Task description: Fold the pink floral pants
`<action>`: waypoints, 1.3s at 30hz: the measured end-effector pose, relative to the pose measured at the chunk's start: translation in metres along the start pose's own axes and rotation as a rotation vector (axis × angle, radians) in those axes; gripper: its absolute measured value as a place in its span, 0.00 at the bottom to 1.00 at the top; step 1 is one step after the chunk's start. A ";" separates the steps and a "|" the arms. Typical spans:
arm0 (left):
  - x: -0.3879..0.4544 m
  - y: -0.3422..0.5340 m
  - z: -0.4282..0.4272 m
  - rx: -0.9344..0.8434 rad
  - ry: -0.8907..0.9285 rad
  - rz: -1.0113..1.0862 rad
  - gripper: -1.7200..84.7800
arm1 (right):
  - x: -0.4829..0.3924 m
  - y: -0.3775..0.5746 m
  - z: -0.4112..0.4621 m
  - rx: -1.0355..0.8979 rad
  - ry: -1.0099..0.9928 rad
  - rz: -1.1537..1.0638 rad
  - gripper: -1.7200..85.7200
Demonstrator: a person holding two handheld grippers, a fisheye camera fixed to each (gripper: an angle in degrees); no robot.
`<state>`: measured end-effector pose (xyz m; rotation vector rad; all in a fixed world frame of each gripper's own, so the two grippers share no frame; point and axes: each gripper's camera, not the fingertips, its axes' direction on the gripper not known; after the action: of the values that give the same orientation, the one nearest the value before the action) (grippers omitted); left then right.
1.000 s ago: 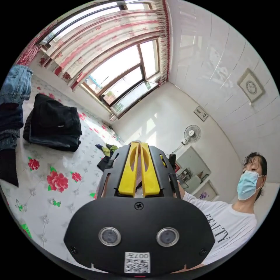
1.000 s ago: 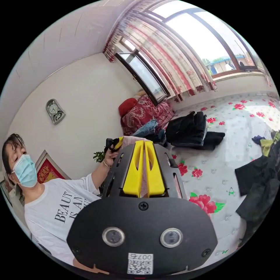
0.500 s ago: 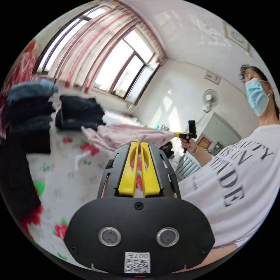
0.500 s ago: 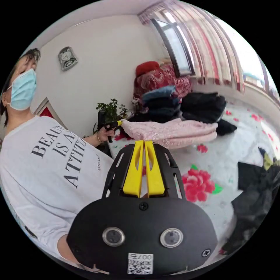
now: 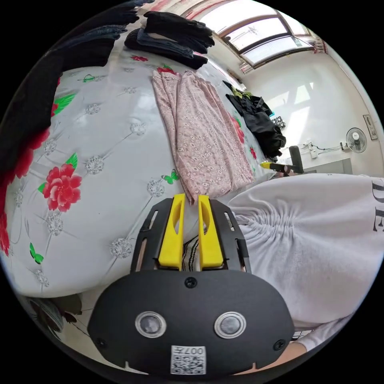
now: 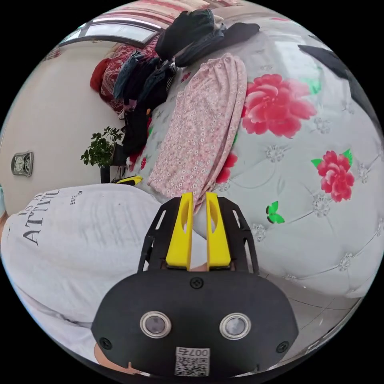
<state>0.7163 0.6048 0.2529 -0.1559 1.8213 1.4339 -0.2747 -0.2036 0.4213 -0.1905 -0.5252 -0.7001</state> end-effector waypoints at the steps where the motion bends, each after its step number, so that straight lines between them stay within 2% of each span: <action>1: 0.003 -0.004 0.001 0.002 -0.002 0.013 0.09 | -0.006 -0.018 -0.009 0.051 0.031 -0.017 0.07; 6: 0.023 -0.033 0.045 -0.065 0.004 0.020 0.12 | -0.047 -0.131 -0.002 0.154 0.129 -0.110 0.10; 10: 0.030 -0.039 0.076 -0.138 -0.071 -0.023 0.11 | -0.071 -0.243 0.044 0.197 0.184 -0.109 0.12; 15: 0.044 -0.039 0.091 -0.167 -0.149 0.018 0.08 | -0.088 -0.355 0.121 0.166 0.302 -0.066 0.14; 19: 0.053 -0.036 0.097 -0.178 -0.188 0.067 0.02 | -0.077 -0.416 0.184 0.093 0.520 0.000 0.13; 22: 0.058 -0.031 0.098 -0.174 -0.192 0.088 0.01 | -0.049 -0.430 0.199 0.046 0.563 0.091 0.08; 26: 0.066 -0.021 0.091 -0.158 -0.210 0.151 0.01 | -0.044 -0.413 0.153 0.227 0.437 0.122 0.03; 31: 0.057 -0.005 0.067 -0.041 -0.124 0.091 0.01 | -0.104 -0.381 0.127 0.421 0.439 -0.068 0.03; 34: 0.048 0.008 0.062 -0.024 -0.113 0.057 0.01 | -0.131 -0.394 0.150 0.338 0.389 -0.225 0.05; 37: 0.036 0.022 0.064 -0.037 -0.093 0.010 0.01 | -0.117 -0.409 0.174 0.155 0.319 -0.200 0.08; 39: 0.024 0.031 0.064 -0.031 -0.048 -0.044 0.01 | -0.106 -0.397 0.161 0.152 0.269 -0.175 0.09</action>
<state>0.7155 0.6801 0.2588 -0.1750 1.7473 1.4233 -0.6668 -0.3886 0.5016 0.0932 -0.3373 -0.8381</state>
